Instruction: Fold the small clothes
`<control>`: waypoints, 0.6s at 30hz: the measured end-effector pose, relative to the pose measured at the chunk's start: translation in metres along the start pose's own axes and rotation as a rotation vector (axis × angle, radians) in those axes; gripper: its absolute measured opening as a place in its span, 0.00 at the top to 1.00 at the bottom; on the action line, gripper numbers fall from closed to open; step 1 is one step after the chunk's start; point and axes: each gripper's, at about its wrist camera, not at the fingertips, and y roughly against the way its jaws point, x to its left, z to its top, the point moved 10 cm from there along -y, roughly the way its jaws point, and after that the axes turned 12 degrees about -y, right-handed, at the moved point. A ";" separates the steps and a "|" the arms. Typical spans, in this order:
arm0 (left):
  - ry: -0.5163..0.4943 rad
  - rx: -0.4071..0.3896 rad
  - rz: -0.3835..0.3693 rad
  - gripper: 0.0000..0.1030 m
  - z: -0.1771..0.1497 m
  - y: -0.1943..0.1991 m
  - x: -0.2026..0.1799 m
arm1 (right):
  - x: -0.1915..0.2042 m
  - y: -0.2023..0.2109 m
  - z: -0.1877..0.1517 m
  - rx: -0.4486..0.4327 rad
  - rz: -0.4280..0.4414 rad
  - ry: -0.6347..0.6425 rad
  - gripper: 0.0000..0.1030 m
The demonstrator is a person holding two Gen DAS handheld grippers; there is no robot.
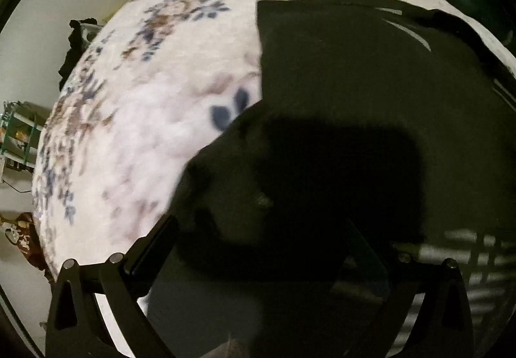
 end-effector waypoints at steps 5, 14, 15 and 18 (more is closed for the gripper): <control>-0.010 -0.099 -0.038 0.00 -0.002 0.048 0.008 | -0.034 0.071 -0.012 -0.005 0.154 -0.278 0.40; 0.034 -0.138 0.054 0.00 -0.029 0.079 0.016 | -0.087 0.064 0.073 0.046 0.296 -0.394 0.40; 0.057 -0.123 0.067 0.00 -0.037 0.076 0.015 | -0.087 0.052 0.090 0.054 0.307 -0.384 0.40; 0.122 -0.064 0.115 0.00 -0.066 0.074 0.008 | -0.083 0.009 0.135 0.095 0.347 -0.362 0.40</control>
